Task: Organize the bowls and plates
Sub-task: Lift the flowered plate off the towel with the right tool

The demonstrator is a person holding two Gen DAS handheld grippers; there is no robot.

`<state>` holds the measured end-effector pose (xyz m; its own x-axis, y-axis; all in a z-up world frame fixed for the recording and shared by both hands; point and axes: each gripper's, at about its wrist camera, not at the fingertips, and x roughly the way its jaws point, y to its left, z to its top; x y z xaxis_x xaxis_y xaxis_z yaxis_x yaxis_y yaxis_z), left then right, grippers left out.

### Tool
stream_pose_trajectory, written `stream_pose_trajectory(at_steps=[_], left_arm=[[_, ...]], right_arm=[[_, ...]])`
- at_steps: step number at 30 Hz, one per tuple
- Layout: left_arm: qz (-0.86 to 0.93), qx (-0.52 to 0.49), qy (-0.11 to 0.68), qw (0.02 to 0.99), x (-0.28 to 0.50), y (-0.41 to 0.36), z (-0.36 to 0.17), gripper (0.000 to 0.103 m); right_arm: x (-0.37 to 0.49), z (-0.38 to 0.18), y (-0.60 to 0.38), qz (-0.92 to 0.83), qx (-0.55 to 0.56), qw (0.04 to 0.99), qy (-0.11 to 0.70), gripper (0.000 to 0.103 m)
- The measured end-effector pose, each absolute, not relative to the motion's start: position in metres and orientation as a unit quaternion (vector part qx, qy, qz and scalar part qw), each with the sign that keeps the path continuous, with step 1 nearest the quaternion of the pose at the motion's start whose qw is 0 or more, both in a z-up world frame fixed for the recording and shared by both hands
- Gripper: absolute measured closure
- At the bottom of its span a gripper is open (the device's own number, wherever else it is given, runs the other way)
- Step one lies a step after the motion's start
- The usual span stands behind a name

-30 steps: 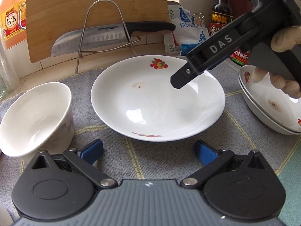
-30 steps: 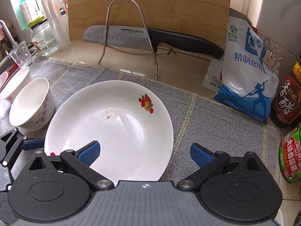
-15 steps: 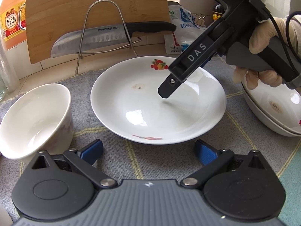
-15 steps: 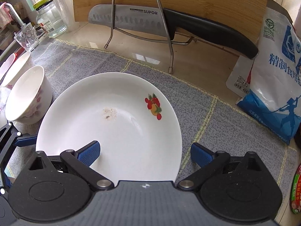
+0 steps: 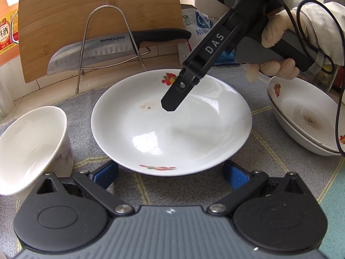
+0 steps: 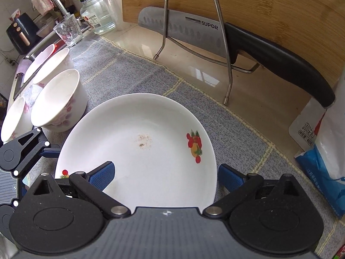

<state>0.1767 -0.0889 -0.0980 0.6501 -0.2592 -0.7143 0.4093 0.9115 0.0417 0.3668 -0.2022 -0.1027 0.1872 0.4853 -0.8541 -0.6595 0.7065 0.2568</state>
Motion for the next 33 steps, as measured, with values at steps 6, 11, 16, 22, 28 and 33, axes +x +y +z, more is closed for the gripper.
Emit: stream_pose_trajectory(at_steps=[6, 11, 16, 22, 28, 33], left_arm=[[-0.188, 0.102, 0.371, 0.904, 0.177, -0.089, -0.098, 0.001], [-0.184, 0.102, 0.366, 0.906, 0.179, -0.090, -0.097, 0.006], [-0.186, 0.099, 0.367, 0.906, 0.180, -0.089, -0.097, 0.007], [-0.190, 0.103, 0.366, 0.905, 0.179, -0.088, -0.097, 0.008], [-0.194, 0.125, 0.363, 0.903, 0.176, -0.093, -0.093, 0.010], [-0.203, 0.127, 0.363, 0.900, 0.171, -0.092, -0.086, 0.010]], right_arm=[[0.384, -0.102, -0.204, 0.402, -0.059, 0.752, 0.520, 0.006], [0.391, -0.101, -0.203, 0.417, -0.052, 0.743, 0.521, 0.014], [0.393, -0.101, -0.203, 0.431, -0.046, 0.736, 0.520, 0.016], [0.391, -0.100, -0.204, 0.429, -0.046, 0.737, 0.520, 0.016], [0.385, -0.096, -0.208, 0.419, -0.042, 0.743, 0.520, 0.015], [0.375, -0.087, -0.211, 0.415, -0.040, 0.750, 0.514, 0.015]])
